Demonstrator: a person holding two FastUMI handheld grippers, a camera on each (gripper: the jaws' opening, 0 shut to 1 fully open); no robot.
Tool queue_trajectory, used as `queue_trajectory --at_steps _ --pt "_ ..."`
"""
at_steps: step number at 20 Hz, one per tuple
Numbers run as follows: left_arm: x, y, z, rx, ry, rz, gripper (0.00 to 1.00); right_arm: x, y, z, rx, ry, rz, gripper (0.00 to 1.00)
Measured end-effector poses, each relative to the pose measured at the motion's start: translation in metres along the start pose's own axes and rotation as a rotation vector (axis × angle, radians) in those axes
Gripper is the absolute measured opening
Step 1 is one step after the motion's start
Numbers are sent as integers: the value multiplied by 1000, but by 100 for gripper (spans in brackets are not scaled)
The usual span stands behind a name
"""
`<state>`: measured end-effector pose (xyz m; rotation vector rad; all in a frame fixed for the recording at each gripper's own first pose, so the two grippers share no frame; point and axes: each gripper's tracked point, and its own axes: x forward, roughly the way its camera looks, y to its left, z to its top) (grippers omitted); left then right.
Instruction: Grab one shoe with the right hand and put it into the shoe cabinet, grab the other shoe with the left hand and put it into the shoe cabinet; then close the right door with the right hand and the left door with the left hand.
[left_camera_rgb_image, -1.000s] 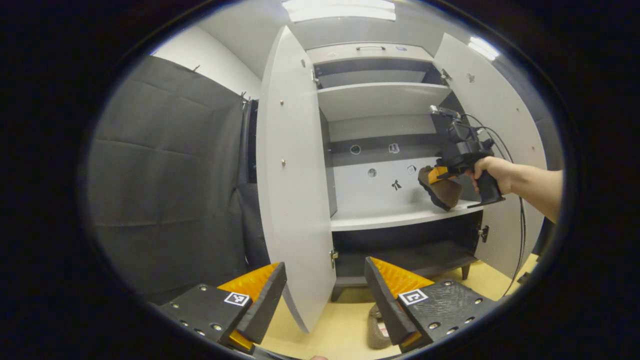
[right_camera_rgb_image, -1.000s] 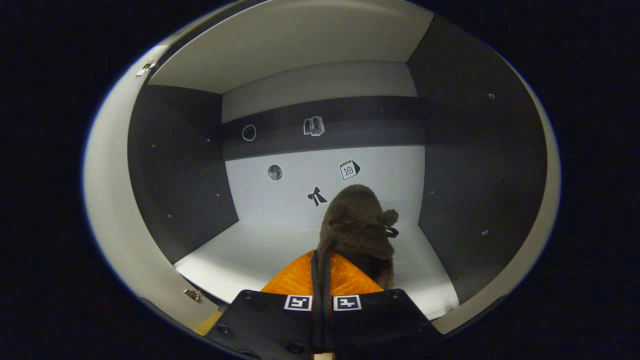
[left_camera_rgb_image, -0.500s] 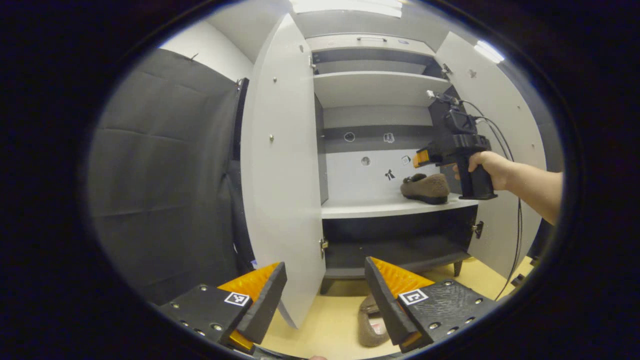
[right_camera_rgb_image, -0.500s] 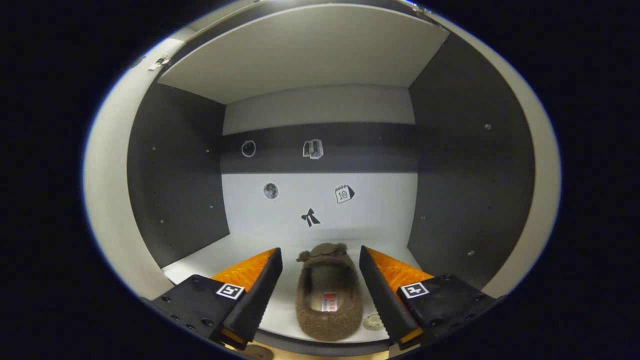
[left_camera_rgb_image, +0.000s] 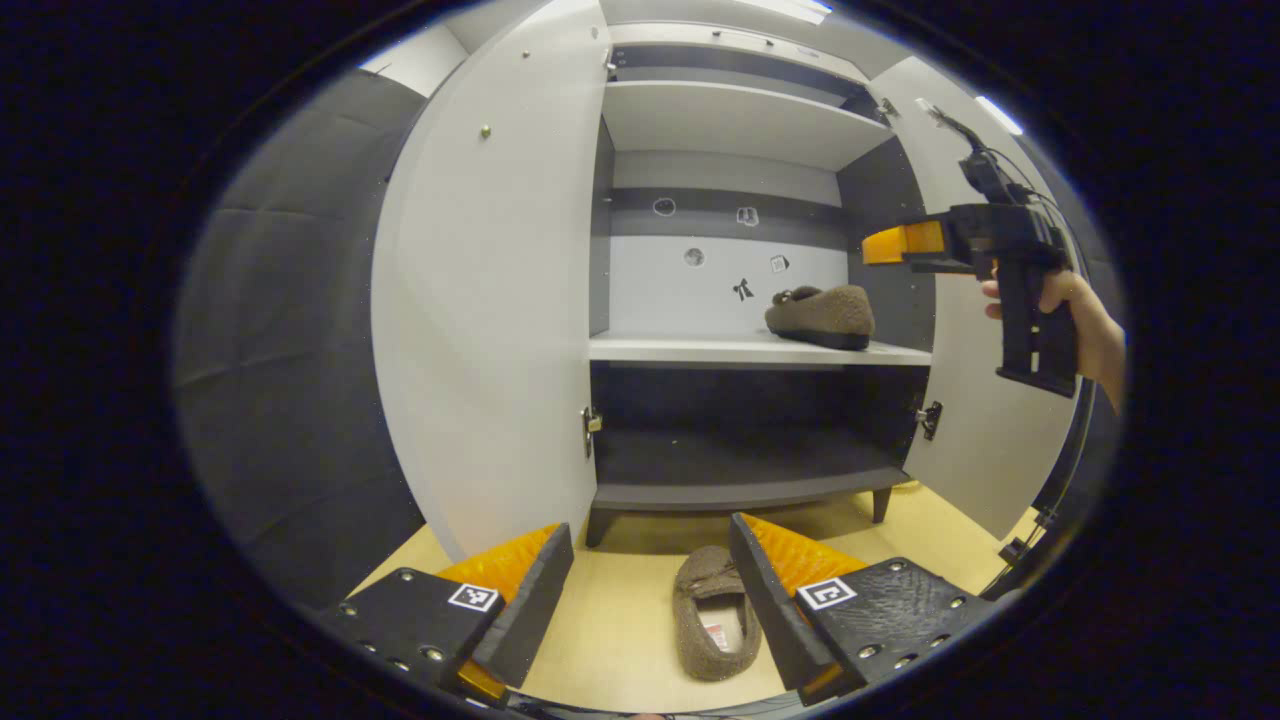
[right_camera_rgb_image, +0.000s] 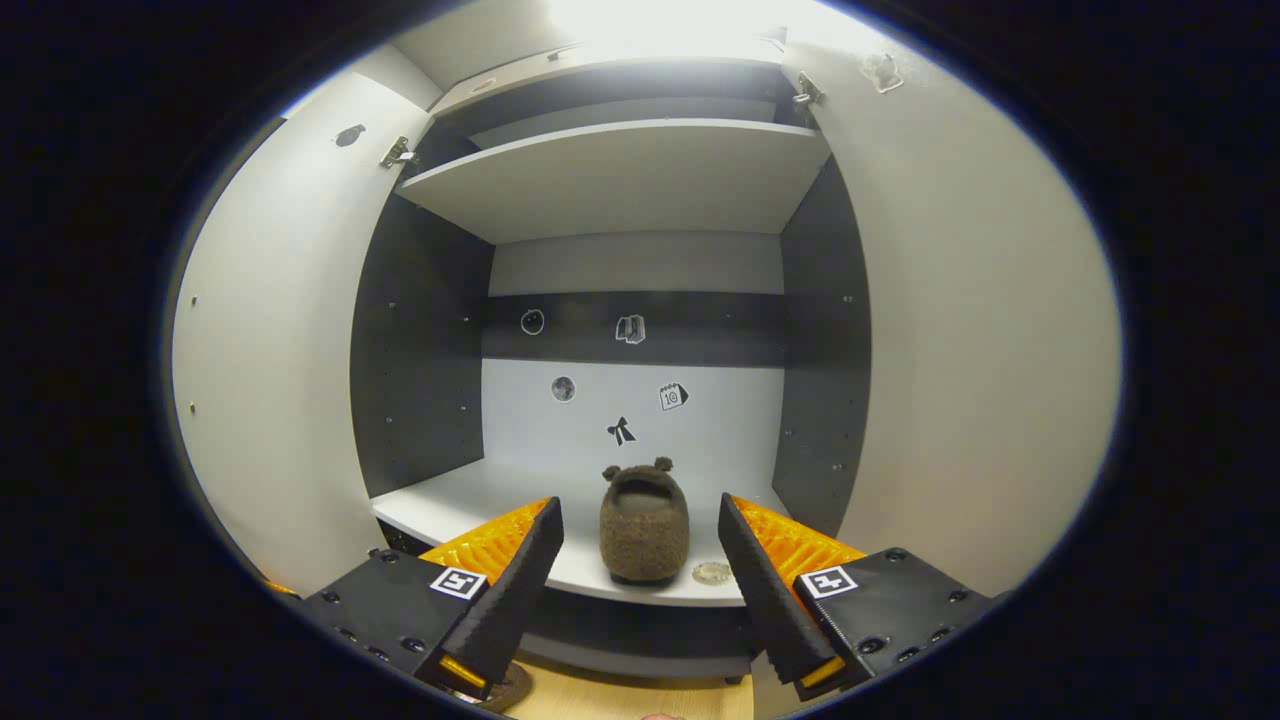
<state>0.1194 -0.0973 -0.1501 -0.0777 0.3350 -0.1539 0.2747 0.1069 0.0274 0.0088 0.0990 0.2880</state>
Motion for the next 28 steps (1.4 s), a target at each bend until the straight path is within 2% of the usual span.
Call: queue_trajectory --at_steps 3,4,5,8,9,11,19,27,28 --pt "11 -4 -25 20 53 -28 99 -32 -4 -13 10 7 -6 98" --pt "14 -6 -34 23 74 -39 92 -41 -6 -16 15 5 -8 98" --pt "19 -9 -43 24 97 -50 99 -51 -7 -19 18 2 -10 98" --pt "24 -13 -63 11 170 -80 99 -78 -10 -32 15 5 -19 98" --pt "27 -16 -73 6 197 -88 92 -88 -10 -36 15 11 -19 98" --pt "38 -22 -99 -10 261 -98 92 -105 -8 -49 9 38 -17 98" --pt "67 -20 -164 -3 442 -80 92 -179 6 -81 7 85 -10 98" --pt "95 -19 -204 16 562 -76 93 -205 -2 -105 50 154 -59 98" --pt "96 -22 -209 12 581 -81 85 -205 -2 -106 51 159 -64 98"
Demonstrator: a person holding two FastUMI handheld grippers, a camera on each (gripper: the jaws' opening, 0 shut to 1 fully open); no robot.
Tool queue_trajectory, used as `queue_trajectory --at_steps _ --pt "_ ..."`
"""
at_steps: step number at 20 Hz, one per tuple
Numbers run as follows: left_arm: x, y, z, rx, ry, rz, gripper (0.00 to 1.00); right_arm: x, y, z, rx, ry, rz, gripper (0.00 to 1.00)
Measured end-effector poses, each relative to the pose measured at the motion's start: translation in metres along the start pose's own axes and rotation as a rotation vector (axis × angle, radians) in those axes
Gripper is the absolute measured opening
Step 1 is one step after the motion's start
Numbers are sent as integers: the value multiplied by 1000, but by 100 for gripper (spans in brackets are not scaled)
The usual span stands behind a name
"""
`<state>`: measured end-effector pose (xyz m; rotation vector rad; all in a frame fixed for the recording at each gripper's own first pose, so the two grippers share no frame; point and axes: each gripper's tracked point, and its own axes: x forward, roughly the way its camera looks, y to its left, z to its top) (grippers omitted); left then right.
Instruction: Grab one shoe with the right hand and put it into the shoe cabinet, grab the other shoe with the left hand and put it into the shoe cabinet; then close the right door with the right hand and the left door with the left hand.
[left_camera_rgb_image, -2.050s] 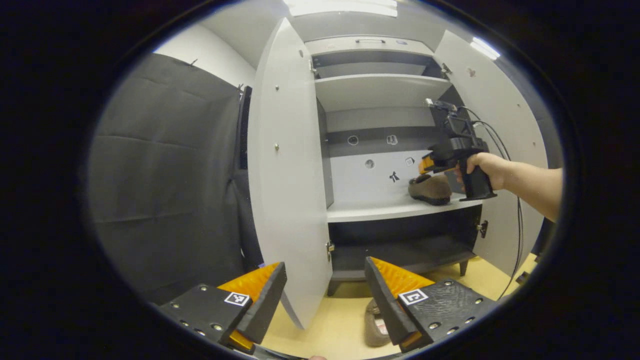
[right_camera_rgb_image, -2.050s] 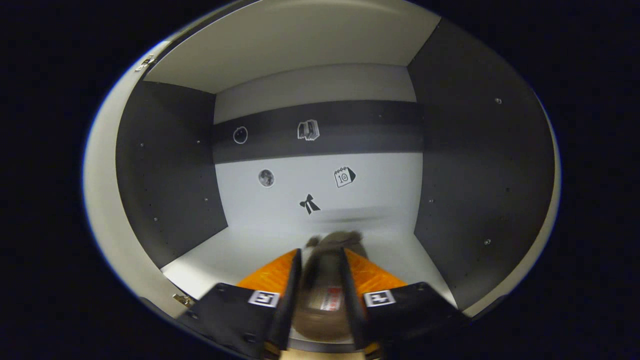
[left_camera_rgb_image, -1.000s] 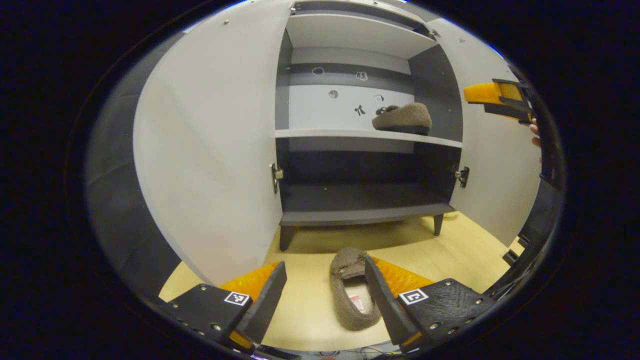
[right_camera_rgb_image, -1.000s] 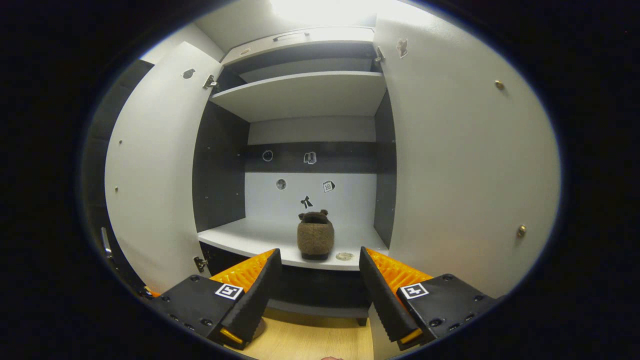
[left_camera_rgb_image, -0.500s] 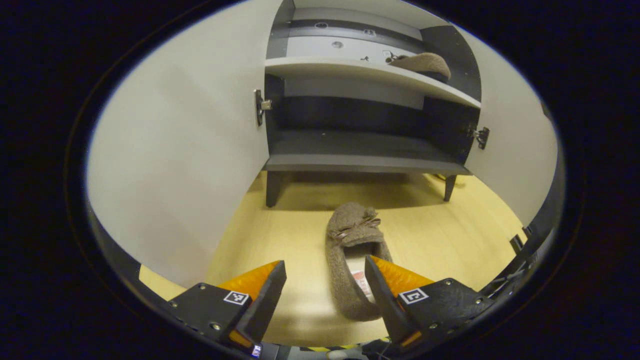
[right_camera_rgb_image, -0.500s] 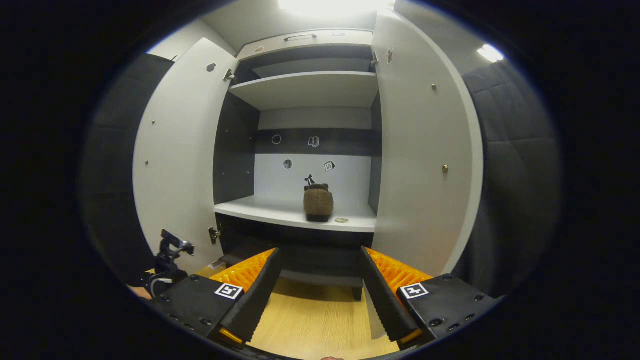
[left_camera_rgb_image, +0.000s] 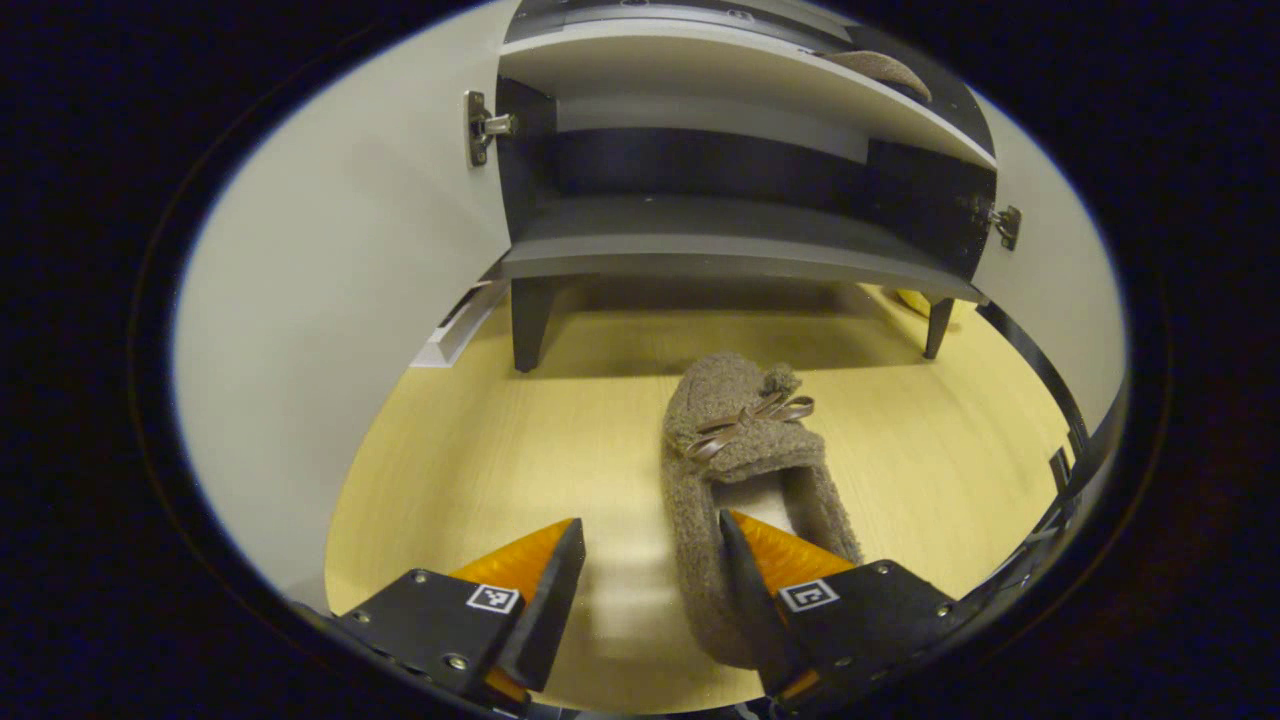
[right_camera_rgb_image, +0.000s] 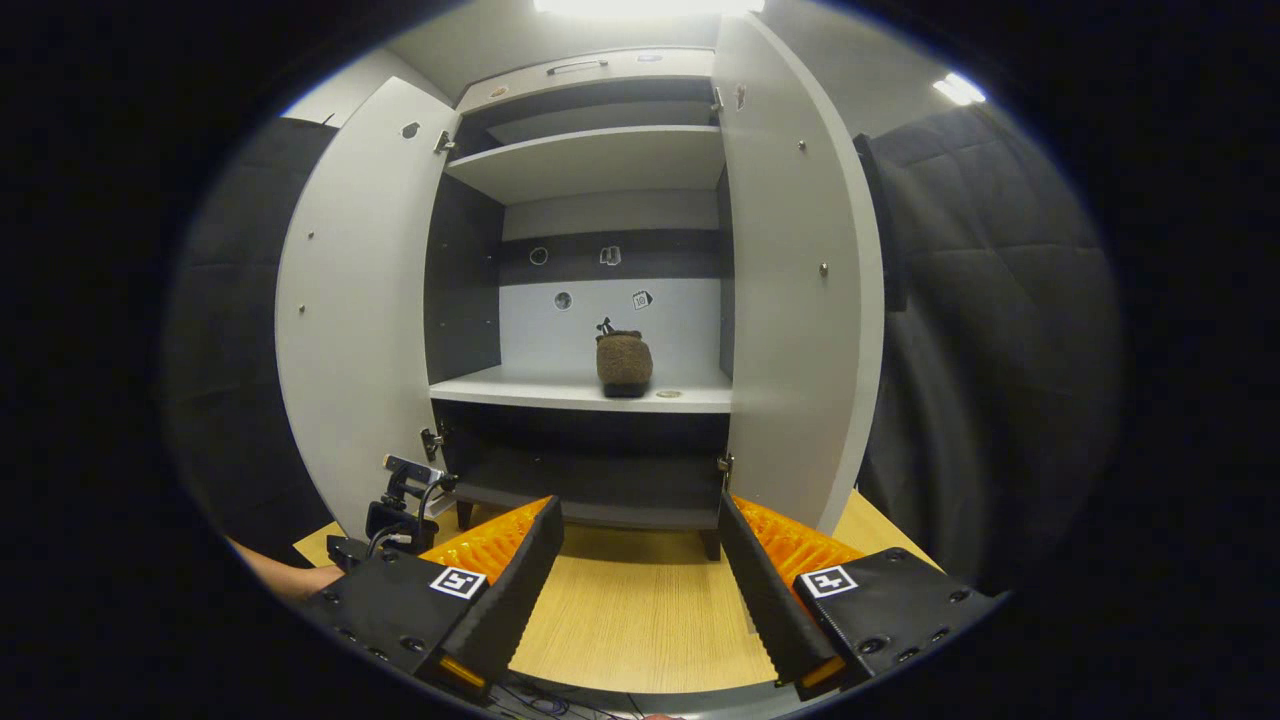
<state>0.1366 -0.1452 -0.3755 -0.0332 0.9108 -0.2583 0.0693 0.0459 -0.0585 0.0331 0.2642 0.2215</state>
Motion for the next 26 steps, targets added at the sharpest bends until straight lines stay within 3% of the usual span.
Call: queue_trajectory --at_steps 1,2,4,6,8,16,17,18,26 --pt "0 -1 -5 6 17 -3 76 0 -1 -1 -2 4 -5 98" --pt "3 -8 -4 11 21 -39 76 1 -2 2 -4 8 -7 98" --pt "4 -21 -6 18 21 -81 58 1 0 0 -3 19 -6 98" --pt "5 -23 -2 46 3 -60 25 2 2 -1 -6 25 -3 98" --pt "4 -20 4 87 -25 -26 5 2 3 -2 -9 26 -2 99" --pt "-5 -9 34 47 -89 -35 2 -1 4 1 -21 14 2 99" --pt "-11 -7 37 42 -100 -33 7 -1 5 2 -16 13 4 99" --pt "-18 -7 42 37 -117 -38 2 -1 10 -6 -12 12 6 99" --pt "-98 -4 113 24 -344 -24 2 -1 22 -1 -18 -6 38 98"
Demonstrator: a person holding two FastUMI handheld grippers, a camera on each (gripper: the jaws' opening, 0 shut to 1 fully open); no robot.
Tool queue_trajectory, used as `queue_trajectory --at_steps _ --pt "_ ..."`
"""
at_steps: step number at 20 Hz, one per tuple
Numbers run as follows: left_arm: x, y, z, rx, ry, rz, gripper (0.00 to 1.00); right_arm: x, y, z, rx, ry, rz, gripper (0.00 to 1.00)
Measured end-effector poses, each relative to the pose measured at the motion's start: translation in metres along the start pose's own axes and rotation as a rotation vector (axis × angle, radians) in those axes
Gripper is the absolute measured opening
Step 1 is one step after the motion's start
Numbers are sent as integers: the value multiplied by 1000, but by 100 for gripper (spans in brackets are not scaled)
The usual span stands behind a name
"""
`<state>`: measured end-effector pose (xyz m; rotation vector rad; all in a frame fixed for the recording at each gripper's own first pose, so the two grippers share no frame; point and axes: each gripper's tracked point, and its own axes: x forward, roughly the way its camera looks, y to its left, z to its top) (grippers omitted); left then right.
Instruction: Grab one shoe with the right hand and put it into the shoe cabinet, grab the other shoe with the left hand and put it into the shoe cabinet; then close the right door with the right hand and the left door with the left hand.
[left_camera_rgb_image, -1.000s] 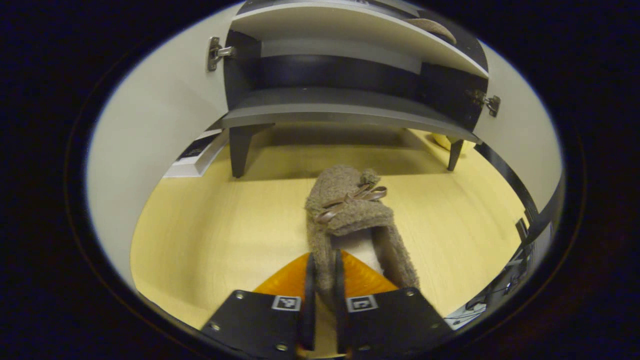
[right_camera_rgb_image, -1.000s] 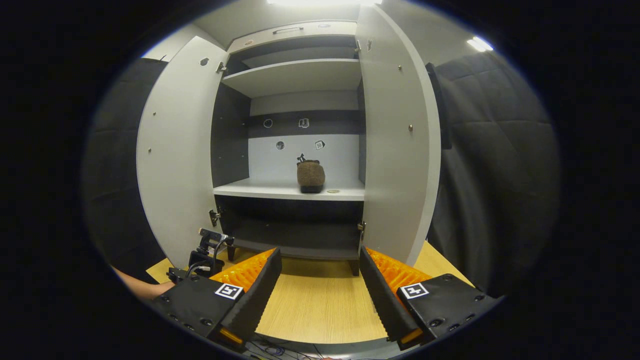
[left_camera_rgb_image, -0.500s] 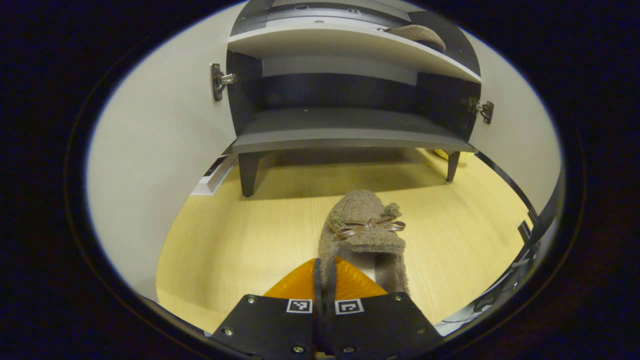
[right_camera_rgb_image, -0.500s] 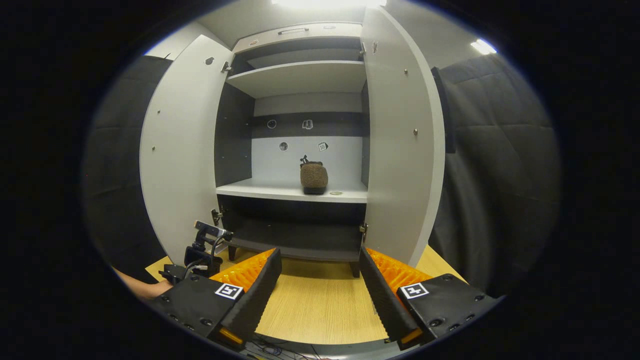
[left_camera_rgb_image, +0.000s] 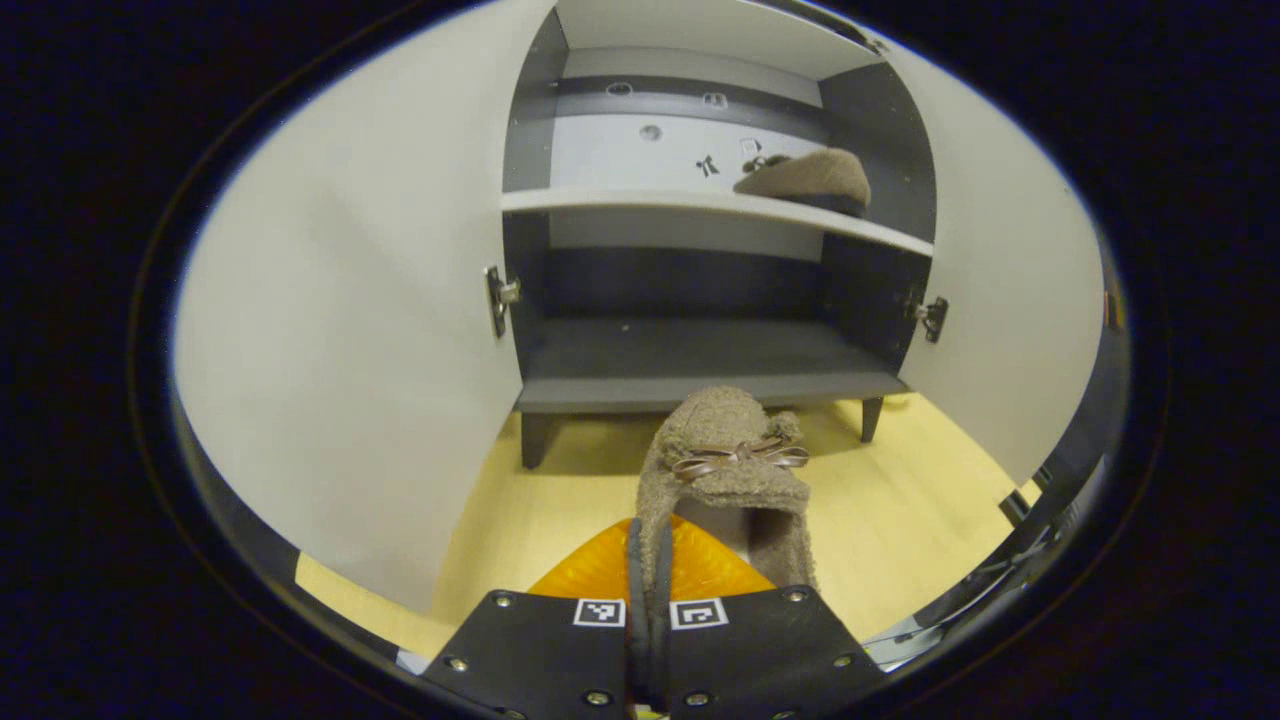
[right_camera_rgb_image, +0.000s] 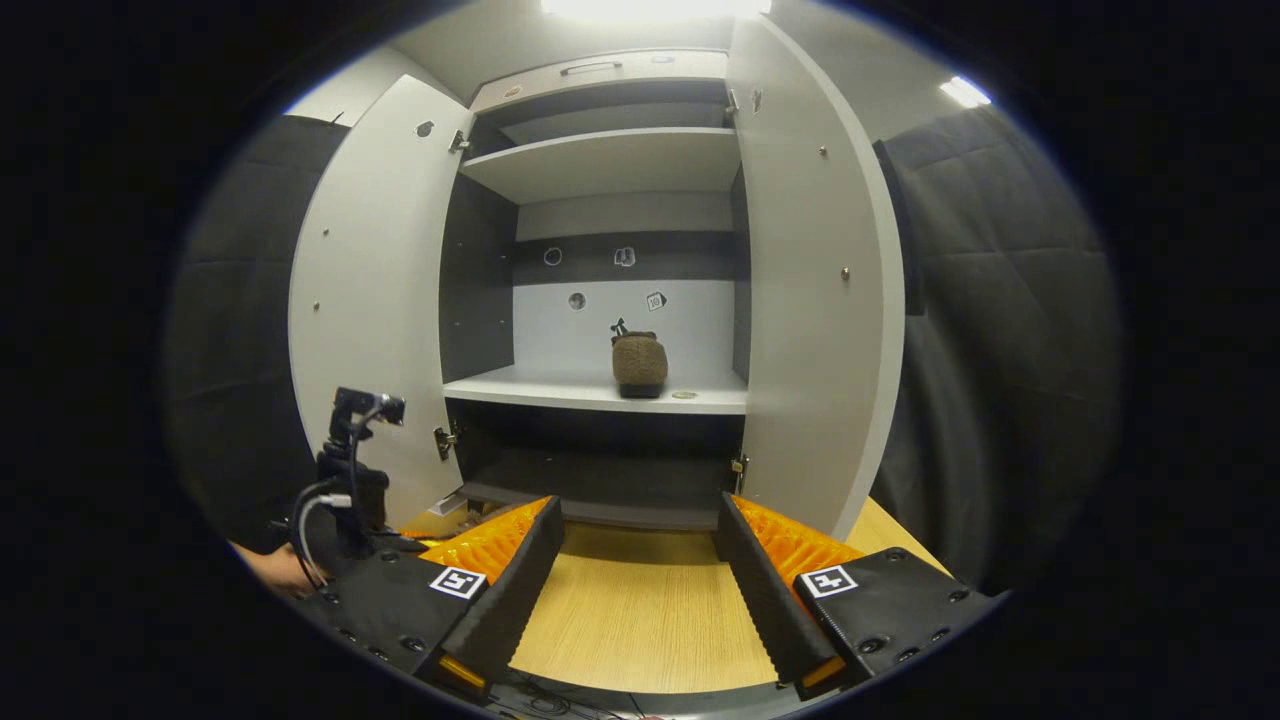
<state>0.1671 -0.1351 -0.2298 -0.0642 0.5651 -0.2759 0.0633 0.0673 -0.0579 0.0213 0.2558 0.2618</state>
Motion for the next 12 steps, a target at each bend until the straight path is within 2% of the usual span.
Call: queue_trajectory --at_steps 9,12 --pt "-52 -4 125 -35 -259 -9 1 -1 1 7 5 -21 14 99" --pt "-53 -9 172 -50 -318 -11 1 -1 -4 12 4 -41 10 98"
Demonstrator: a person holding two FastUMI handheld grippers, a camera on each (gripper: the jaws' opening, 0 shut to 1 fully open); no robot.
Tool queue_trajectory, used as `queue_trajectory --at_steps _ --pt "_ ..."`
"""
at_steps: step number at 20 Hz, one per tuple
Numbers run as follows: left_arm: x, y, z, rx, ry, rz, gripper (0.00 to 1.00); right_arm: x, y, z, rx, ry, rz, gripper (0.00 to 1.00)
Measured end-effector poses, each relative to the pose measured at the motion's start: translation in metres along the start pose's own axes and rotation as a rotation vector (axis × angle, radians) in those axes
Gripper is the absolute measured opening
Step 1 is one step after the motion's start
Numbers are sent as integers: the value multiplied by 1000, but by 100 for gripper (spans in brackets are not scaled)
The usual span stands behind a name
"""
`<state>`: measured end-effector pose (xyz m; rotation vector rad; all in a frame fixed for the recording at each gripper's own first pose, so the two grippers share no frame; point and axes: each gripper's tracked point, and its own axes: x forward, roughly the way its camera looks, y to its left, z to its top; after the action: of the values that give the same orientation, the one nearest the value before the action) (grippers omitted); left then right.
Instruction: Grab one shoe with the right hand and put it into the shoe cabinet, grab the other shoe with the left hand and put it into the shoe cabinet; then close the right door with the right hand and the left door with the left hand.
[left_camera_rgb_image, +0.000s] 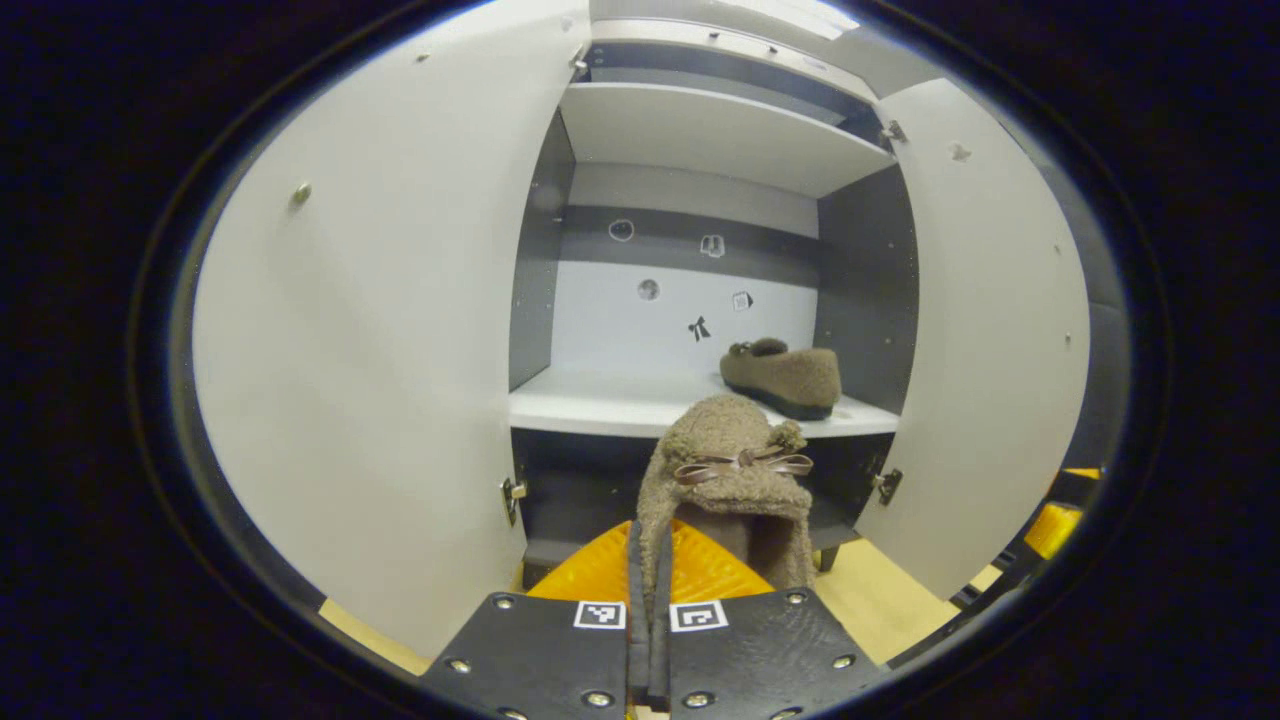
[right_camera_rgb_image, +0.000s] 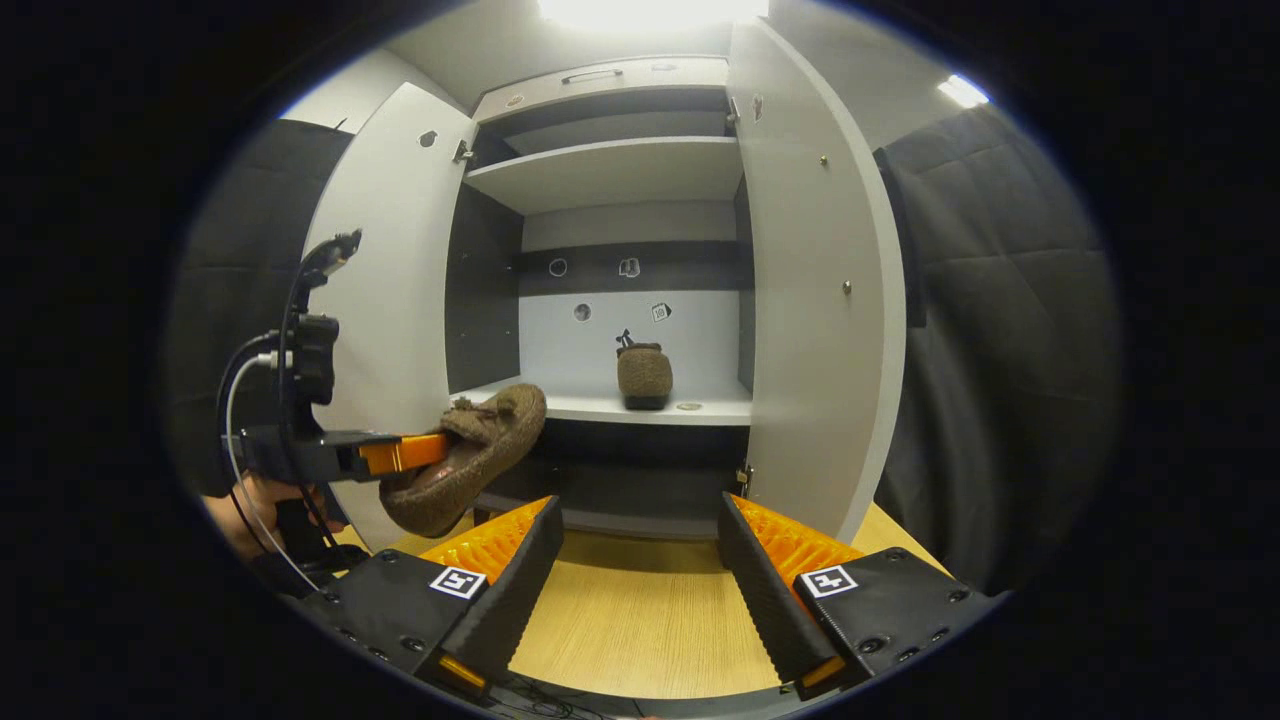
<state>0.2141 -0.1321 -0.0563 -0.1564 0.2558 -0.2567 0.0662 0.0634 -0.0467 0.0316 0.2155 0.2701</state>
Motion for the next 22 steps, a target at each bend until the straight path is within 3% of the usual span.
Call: queue_trajectory --at_steps 14,22 --pt "109 8 128 -14 -181 69 1 7 -40 -4 27 16 -47 98" --pt "201 27 135 -49 -132 103 1 12 -46 -13 37 31 -53 96"
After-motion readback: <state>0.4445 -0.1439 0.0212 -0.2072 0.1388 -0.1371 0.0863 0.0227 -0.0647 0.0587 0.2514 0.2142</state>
